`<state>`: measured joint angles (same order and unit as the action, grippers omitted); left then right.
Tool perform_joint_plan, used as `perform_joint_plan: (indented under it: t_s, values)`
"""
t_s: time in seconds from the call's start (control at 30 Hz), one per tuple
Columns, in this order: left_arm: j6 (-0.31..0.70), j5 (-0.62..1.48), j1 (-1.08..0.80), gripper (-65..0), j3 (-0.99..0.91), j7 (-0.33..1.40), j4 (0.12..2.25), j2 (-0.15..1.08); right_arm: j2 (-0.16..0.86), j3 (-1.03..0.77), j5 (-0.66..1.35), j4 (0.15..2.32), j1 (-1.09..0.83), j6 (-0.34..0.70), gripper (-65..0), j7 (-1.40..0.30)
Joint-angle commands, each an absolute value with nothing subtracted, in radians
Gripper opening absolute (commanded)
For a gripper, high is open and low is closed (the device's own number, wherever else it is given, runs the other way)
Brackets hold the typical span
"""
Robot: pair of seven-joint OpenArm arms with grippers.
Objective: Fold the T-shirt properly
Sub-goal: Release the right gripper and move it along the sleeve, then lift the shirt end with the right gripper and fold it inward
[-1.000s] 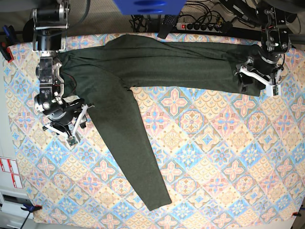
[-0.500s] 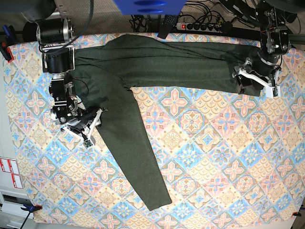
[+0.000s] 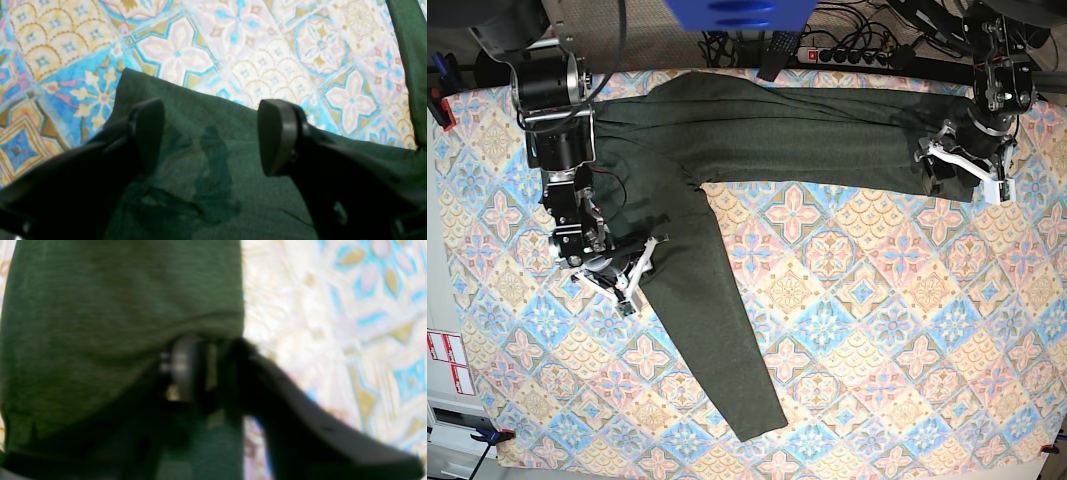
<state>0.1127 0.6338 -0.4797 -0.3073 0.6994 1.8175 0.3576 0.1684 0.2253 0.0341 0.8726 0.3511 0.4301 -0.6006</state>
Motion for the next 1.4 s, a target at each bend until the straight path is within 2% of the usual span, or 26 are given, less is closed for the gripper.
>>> perform_joint_plan:
  t_s: [0.0,0.07,0.27,0.83,1.03,1.37]
  values:
    - [0.117,0.642,-0.478,-20.7,-0.312,0.68,1.834,0.371,0.166,0.243,0.048,0.883,0.367,0.443,-57.7,-0.61]
    - [0.117,0.642,-0.478,-20.8,-0.312,0.68,1.834,0.371,0.165,0.265,0.048,0.889,0.366,0.443,-65.0,-0.615]
    - [0.117,0.642,-0.478,-20.9,-0.312,0.68,1.831,0.371,0.165,0.252,0.05,1.058,0.278,0.443,-64.5,-0.619]
    - [0.117,0.642,-0.476,-21.1,-0.312,0.68,1.831,0.371,0.17,0.213,0.051,1.882,-0.196,0.443,-64.6,-0.837]
    - [0.117,0.641,-0.476,-21.1,-0.312,0.68,1.831,0.371,0.17,0.228,0.05,1.929,-0.378,0.443,-64.6,-0.834]
    - [0.117,0.639,-0.46,-21.1,-0.302,0.68,1.83,0.371,0.259,0.539,0.047,1.928,-0.392,0.443,-64.9,-0.835]
